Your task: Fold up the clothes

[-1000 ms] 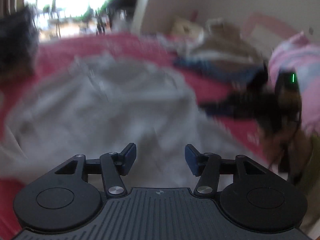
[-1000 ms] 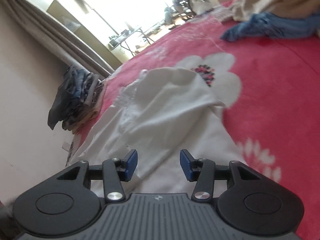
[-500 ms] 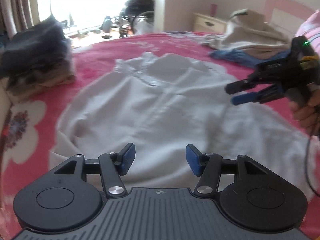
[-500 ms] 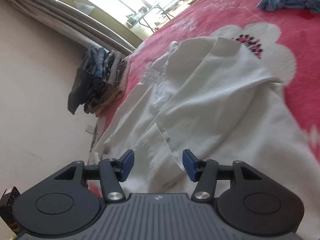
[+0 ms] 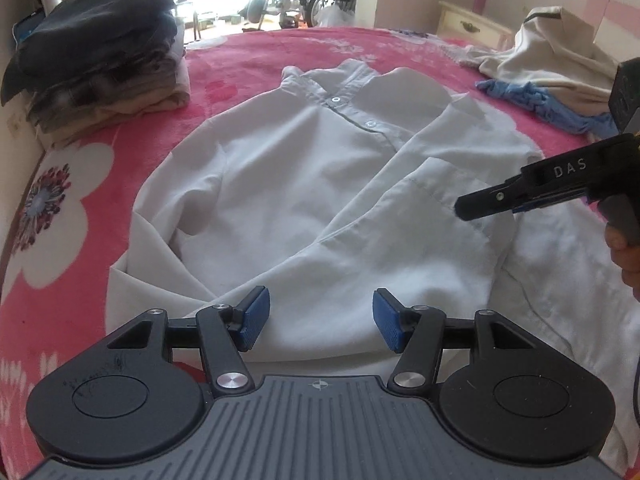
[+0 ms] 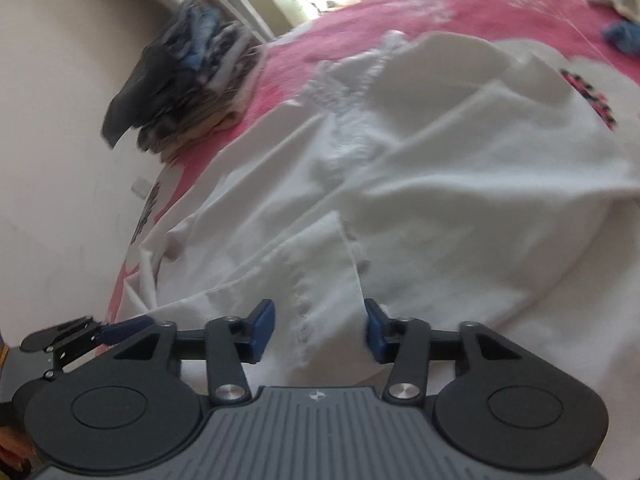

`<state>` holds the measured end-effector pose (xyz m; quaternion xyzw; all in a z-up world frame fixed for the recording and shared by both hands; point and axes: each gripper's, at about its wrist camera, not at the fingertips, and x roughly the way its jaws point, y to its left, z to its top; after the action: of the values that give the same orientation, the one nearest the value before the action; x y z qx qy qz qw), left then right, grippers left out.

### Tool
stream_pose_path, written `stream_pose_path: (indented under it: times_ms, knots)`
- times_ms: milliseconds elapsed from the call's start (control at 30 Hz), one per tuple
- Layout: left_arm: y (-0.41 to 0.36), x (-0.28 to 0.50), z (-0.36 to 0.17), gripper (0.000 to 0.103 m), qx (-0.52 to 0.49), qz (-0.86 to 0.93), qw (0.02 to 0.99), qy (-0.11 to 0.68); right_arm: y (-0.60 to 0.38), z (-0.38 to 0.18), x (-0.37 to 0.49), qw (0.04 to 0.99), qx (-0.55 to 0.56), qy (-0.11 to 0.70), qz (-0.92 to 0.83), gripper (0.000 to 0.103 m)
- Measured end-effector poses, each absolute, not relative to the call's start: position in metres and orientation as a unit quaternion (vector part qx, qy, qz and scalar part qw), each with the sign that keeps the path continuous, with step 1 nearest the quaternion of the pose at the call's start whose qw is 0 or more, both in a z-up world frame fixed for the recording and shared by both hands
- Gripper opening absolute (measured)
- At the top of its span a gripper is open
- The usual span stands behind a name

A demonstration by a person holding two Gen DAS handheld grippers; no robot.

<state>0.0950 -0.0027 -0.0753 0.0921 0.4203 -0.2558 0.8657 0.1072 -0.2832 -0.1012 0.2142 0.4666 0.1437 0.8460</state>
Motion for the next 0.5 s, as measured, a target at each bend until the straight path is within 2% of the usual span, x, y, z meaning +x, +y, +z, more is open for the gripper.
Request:
stream_pose_path:
  times_ms: [67, 133, 167, 333, 500]
  knots:
    - [-0.002, 0.095, -0.074, 0.057, 0.087, -0.257, 0.867, 0.418, -0.275, -0.094, 0.107, 0.853, 0.191, 0.462, 0.151, 0.029]
    - [0.001, 0.094, -0.071, 0.057, 0.076, -0.257, 0.87, 0.415, -0.268, -0.086, 0.106, 0.859, 0.168, 0.456, 0.159, 0.008]
    - [0.003, 0.094, -0.069, 0.057, 0.07, -0.256, 0.872, 0.412, -0.265, -0.081, 0.106, 0.862, 0.159, 0.452, 0.164, 0.005]
    - [0.033, 0.087, -0.055, 0.057, 0.006, -0.234, 0.889, 0.395, -0.248, -0.043, 0.109, 0.884, 0.125, 0.409, 0.19, 0.002]
    - [0.056, 0.085, -0.053, 0.059, -0.014, -0.223, 0.895, 0.386, -0.239, 0.002, 0.126, 0.901, 0.115, 0.361, 0.209, 0.002]
